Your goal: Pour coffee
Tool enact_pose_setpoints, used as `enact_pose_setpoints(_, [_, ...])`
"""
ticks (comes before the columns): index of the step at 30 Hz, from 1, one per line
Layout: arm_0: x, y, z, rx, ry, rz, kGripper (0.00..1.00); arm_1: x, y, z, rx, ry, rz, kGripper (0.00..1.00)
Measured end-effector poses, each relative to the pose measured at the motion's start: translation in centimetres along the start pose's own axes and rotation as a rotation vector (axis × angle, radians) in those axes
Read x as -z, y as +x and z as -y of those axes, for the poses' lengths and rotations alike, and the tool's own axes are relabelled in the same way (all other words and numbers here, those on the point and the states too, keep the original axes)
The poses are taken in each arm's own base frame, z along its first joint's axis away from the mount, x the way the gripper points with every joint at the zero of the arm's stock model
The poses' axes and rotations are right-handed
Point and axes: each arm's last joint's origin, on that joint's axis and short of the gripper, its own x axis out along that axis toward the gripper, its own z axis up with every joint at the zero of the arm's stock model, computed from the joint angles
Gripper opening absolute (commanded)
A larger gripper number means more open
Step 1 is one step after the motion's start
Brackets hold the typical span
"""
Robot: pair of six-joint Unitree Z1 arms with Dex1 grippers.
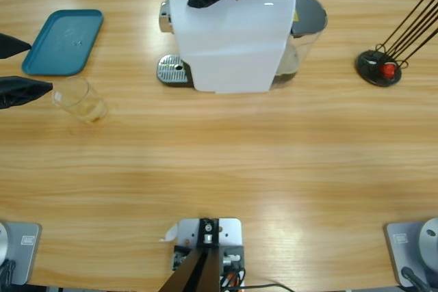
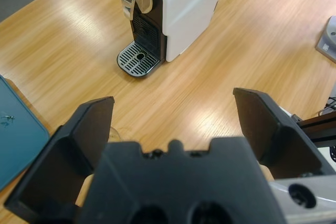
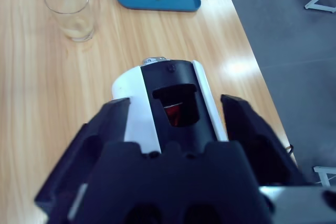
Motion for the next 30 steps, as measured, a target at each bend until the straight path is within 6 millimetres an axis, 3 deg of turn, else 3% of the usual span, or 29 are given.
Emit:
enact_pose_setpoints(2, [0.0, 0.0, 0.0, 0.0, -0.001, 0.0, 0.987, -0.7, -0.4, -0.6, -0.015, 0.027, 0.023, 0.795])
enact_pose_setpoints(6, [0.0, 0.0, 0.0, 0.0, -0.001, 0.0, 0.987, -3.5, -2.2, -4.0, -0.083, 0.177, 0.093, 0.793])
enact_pose_setpoints(8, [0.0, 0.0, 0.0, 0.0, -0.003, 0.0, 0.987, -3.8, -2.9, -6.3, -0.135, 0.27, 0.092, 0.813])
enact_pose_setpoints(10, [0.0, 0.0, 0.0, 0.0, -0.004, 0.0, 0.987, -3.0, -3.3, -8.7, -0.167, 0.371, 0.048, 0.864])
enact_pose_setpoints(12, [0.0, 0.0, 0.0, 0.0, -0.007, 0.0, 0.988, -1.2, -3.9, -10.3, -0.124, 0.519, -0.023, 0.851])
enact_pose_setpoints(16, [0.0, 0.0, 0.0, 0.001, -0.016, 0.0, 0.997, 3.2, -5.7, -11.7, 0.108, 0.846, -0.053, 0.843])
enact_pose_setpoints(18, [0.0, 0.0, 0.0, 0.004, -0.016, 0.001, 1.0, 4.7, -6.9, -11.9, 0.252, 0.996, -0.039, 0.623])
enact_pose_setpoints(20, [0.0, 0.0, 0.0, 0.005, -0.016, 0.001, 1.0, 5.7, -8.3, -11.8, 0.404, 1.092, 0.006, 0.612])
enact_pose_setpoints(21, [0.0, 0.0, 0.0, 0.005, -0.014, 0.0, 1.0, 5.7, -8.9, -11.6, 0.453, 1.111, 0.031, 0.363])
enact_pose_setpoints(22, [0.0, 0.0, 0.0, 0.005, -0.013, -0.001, 1.0, 5.6, -9.4, -11.5, 0.487, 1.117, 0.057, 0.051])
enact_pose_setpoints(23, [0.0, 0.0, 0.0, 0.005, -0.012, -0.003, 0.999, 5.4, -9.7, -11.3, 0.51, 1.116, 0.074, 0.0])
enact_pose_setpoints(30, [0.0, 0.3, -0.1, 0.006, -0.015, -0.013, 0.996, 2.2, -9.6, -8.2, 0.69, 1.109, 0.177, 0.0])
